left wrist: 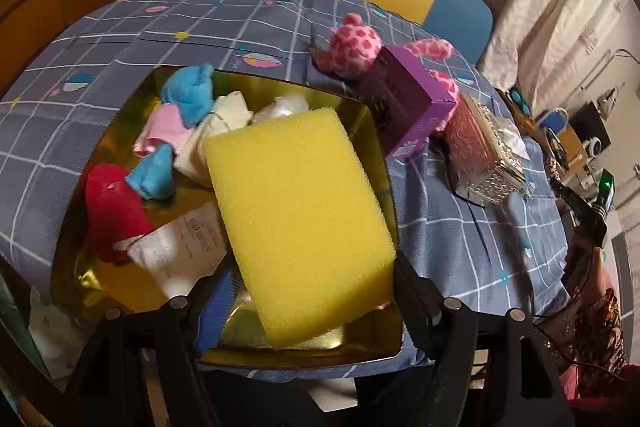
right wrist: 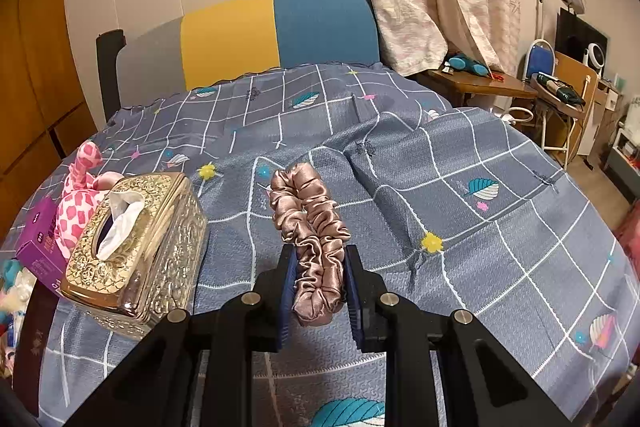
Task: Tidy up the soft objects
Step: 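Carry the yellow sponge over the gold tray with the left gripper while the right holds the scrunchie, then lower the yellow sponge into the tray and open the left gripper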
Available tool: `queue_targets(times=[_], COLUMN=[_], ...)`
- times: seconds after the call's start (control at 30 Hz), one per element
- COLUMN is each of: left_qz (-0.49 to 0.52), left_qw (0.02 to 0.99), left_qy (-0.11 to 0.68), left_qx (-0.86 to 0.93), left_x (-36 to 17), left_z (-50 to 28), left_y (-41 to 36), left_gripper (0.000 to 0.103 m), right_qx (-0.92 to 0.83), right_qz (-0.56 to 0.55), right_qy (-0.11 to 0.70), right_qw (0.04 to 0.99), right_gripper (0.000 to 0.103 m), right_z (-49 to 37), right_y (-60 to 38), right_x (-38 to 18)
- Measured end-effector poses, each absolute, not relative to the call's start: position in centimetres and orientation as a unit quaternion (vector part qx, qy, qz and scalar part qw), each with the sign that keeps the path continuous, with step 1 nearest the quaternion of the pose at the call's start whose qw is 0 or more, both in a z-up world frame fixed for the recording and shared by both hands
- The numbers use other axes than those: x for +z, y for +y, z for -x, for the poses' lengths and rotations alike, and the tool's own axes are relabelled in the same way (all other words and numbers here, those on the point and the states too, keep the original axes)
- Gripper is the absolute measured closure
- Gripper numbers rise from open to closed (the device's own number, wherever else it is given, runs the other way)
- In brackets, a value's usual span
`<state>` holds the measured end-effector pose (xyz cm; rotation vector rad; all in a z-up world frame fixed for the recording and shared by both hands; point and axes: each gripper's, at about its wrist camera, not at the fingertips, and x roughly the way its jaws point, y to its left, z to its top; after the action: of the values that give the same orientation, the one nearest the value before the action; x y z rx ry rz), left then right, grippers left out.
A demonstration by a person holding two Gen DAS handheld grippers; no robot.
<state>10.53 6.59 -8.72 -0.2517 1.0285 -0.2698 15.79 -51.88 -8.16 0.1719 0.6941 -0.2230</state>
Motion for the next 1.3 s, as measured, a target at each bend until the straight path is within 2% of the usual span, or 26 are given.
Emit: queue_targets(times=[0.1, 0.23, 0.37, 0.5, 0.63, 0.8, 0.97, 1.1, 1.3], left_qz=[0.117, 0.104, 0.043, 0.041, 0.013, 0.083, 0.099, 0.075, 0.133], left_qw=[0.849, 0.819, 0.811, 0.791, 0.788, 0.777, 0.772, 0.767, 0.774], left_qy=[0.494, 0.537, 0.57, 0.599, 0.601, 0.605, 0.604, 0.621, 0.599], left_qx=[-0.146, -0.173, -0.127, -0.119, -0.129, -0.154, -0.173, -0.142, -0.158], left_x=[-8.7, -9.8, -11.1, -12.6, -13.2, -14.0, -14.1, -13.9, -12.3], left_z=[-11.3, -13.5, -15.5, -17.3, -18.7, -20.6, -20.7, -19.3, -17.9], left_y=[5.8, 4.1, 3.3, 3.0, 1.4, 2.0, 3.4, 5.2, 6.9], left_gripper=[0.029, 0.029, 0.029, 0.029, 0.028, 0.028, 0.028, 0.028, 0.028], right_qx=[-0.109, -0.11, -0.109, -0.112, -0.113, -0.112, -0.111, -0.112, -0.114], right_qz=[-0.084, -0.082, -0.081, -0.079, -0.086, -0.086, -0.091, -0.096, -0.109], right_qy=[0.342, 0.343, 0.345, 0.343, 0.342, 0.345, 0.345, 0.343, 0.349], right_qw=[0.93, 0.929, 0.929, 0.929, 0.929, 0.928, 0.928, 0.928, 0.924], right_gripper=[0.079, 0.079, 0.079, 0.079, 0.079, 0.079, 0.079, 0.079, 0.079], right_z=[-15.6, -15.2, -15.0, -14.6, -14.3, -14.0, -13.8, -13.6, -13.8], right_y=[-51.5, -51.1, -50.7, -50.2, -50.0, -49.5, -49.1, -49.0, -48.9], right_x=[-8.2, -8.0, -7.8, -7.5, -7.2, -7.2, -7.3, -7.4, -8.2])
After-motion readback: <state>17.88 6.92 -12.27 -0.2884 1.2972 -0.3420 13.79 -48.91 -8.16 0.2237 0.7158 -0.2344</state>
